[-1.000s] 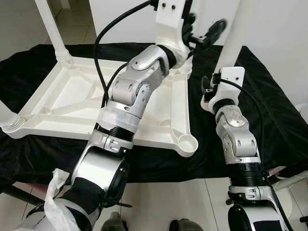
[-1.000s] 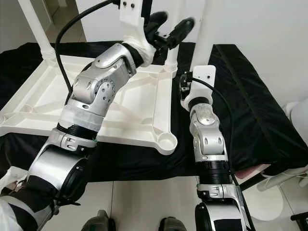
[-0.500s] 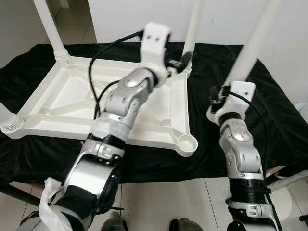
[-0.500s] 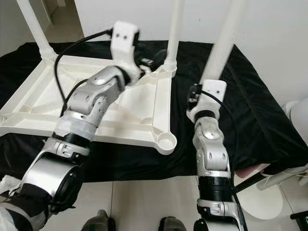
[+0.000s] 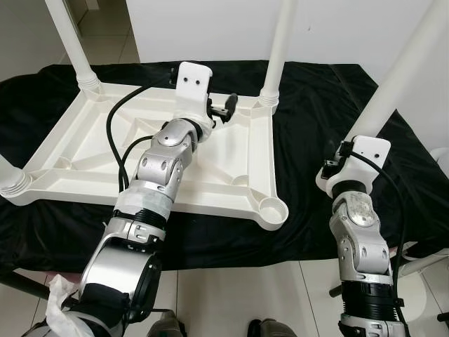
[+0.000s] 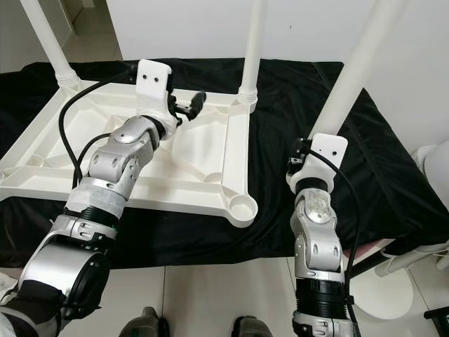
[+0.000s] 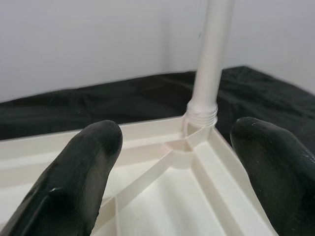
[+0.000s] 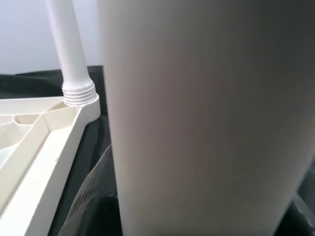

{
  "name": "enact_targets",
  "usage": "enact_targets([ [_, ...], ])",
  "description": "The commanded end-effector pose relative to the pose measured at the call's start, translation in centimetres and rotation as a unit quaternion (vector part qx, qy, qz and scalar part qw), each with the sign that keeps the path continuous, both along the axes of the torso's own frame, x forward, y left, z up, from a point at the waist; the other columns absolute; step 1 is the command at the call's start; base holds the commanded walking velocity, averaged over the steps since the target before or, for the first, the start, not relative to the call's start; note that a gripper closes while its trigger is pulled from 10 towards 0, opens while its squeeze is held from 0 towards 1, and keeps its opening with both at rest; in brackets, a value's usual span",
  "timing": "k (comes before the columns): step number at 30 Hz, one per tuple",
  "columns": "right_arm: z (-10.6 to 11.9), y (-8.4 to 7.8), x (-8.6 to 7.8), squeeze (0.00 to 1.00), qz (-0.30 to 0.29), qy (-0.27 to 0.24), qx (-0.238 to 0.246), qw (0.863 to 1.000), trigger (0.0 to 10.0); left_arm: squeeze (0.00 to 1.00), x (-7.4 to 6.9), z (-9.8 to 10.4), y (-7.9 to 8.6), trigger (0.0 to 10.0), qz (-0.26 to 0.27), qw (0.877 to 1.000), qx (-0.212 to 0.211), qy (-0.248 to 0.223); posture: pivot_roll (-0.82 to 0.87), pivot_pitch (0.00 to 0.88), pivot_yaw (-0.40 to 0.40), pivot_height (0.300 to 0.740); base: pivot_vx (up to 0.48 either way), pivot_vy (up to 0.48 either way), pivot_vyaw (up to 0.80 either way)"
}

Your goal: Building children table

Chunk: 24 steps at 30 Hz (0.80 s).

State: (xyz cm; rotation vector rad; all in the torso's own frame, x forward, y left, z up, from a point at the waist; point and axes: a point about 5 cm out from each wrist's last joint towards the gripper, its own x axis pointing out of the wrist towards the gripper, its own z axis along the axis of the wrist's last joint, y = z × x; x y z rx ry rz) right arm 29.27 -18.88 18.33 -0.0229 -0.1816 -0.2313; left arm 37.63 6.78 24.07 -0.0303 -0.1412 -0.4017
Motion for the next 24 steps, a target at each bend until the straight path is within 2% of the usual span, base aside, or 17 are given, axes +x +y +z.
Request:
enact_targets([
  [1, 0.3, -0.1, -0.4, 0.00, 0.000, -0.020, -0.005, 1.000, 10.0, 0.00, 0.2, -1.4, 0.9, 10.0, 0.030, 0.999, -0.010, 0.018, -0.02, 0.001, 0.021, 0.740, 0.000, 0.000, 0.00],
  [5, 0.1, 0.3, -0.8, 0.00, 0.011, -0.038, -0.003, 0.999, 10.0, 0.00, 0.2, -2.9, 1.7, 10.0, 0.048, 0.998, -0.013, 0.029, -0.02, 0.000, 0.010, 0.740, 0.000, 0.000, 0.00],
  [7, 0.1, 0.3, -0.8, 0.00, 0.012, -0.039, -0.004, 0.999, 10.0, 0.00, 0.1, -2.9, 1.8, 10.0, 0.051, 0.998, -0.013, 0.024, -0.02, 0.000, 0.010, 0.740, 0.000, 0.000, 0.00],
  [8, 0.0, 0.7, -0.9, 0.00, 0.020, -0.044, 0.003, 0.999, 10.0, 0.00, -0.4, -3.0, 1.8, 10.0, 0.043, 0.999, -0.028, 0.001, -0.02, 0.000, -0.001, 0.740, 0.000, 0.000, 0.00],
  [13, -0.1, 0.9, -1.2, 0.00, 0.026, -0.050, 0.003, 0.998, 10.0, 0.00, -1.0, -3.8, 1.9, 10.0, 0.045, 0.999, -0.014, -0.010, -0.01, 0.000, -0.003, 0.740, 0.000, 0.000, 0.00],
  [19, -0.3, 1.0, -1.9, 0.00, 0.038, -0.067, 0.006, 0.997, 10.0, 0.00, -1.6, -4.2, 2.1, 10.0, 0.036, 0.999, -0.023, -0.022, -0.01, 0.000, 0.002, 0.740, 0.000, 0.000, 0.00],
  [21, -0.5, 1.1, -2.0, 0.00, 0.040, -0.069, 0.006, 0.997, 10.0, 0.00, -1.9, -4.2, 2.1, 10.0, 0.029, 0.999, -0.026, -0.029, 0.00, 0.000, 0.009, 0.740, 0.000, 0.000, 0.00],
  [24, -1.4, 1.3, -2.7, 0.00, 0.045, -0.064, 0.008, 0.997, 10.0, 0.00, -3.1, -4.7, 2.3, 10.0, -0.018, 0.998, -0.029, -0.056, 0.01, 0.000, 0.011, 0.740, 0.000, 0.000, 0.00],
])
